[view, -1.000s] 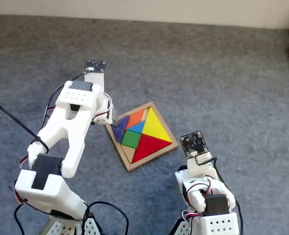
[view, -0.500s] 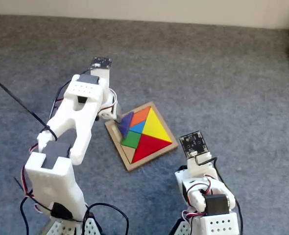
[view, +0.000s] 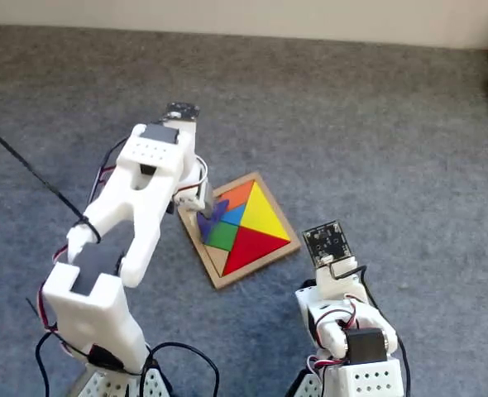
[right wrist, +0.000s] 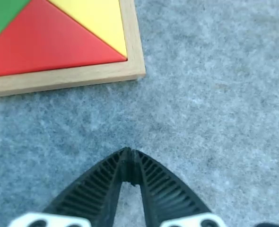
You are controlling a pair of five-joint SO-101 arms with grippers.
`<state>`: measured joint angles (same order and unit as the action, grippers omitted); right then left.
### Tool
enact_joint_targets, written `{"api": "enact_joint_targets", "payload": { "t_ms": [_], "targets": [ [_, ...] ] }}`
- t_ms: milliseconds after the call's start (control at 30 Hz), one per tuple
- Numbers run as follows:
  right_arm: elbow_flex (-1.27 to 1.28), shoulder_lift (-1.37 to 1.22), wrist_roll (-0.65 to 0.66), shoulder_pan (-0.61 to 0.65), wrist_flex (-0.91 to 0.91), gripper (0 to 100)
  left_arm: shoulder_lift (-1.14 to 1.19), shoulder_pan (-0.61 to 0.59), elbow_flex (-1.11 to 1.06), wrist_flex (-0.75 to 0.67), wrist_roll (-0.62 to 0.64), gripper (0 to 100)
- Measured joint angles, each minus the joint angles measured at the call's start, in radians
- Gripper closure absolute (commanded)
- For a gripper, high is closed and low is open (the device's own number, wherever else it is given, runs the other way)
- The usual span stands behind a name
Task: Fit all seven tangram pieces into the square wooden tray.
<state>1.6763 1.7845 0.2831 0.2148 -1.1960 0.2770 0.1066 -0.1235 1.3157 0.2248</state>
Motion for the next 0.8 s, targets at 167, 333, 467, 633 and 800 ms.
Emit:
{"api": "enact_joint_targets", "payload": {
  "t_ms": [167, 333, 467, 633, 800],
  "targets": [
    [0.000, 0.000, 0.000, 0.000, 0.000, 99.4, -0.063, -0.008, -0.043, -0.061, 0.003, 74],
    [0.000, 0.000, 0.000, 0.000, 0.000, 99.4, -0.072, -0.002, -0.043, -0.071, 0.003, 74],
    [0.000, 0.000, 0.000, 0.000, 0.000, 99.4, -0.072, -0.005, -0.084, -0.115, 0.003, 75],
    [0.000, 0.000, 0.000, 0.000, 0.000, 99.4, -0.072, -0.003, -0.144, -0.163, -0.014, 75],
    [0.000, 0.000, 0.000, 0.000, 0.000, 99.4, -0.107, -0.003, -0.201, -0.170, -0.034, 75]
  ]
}}
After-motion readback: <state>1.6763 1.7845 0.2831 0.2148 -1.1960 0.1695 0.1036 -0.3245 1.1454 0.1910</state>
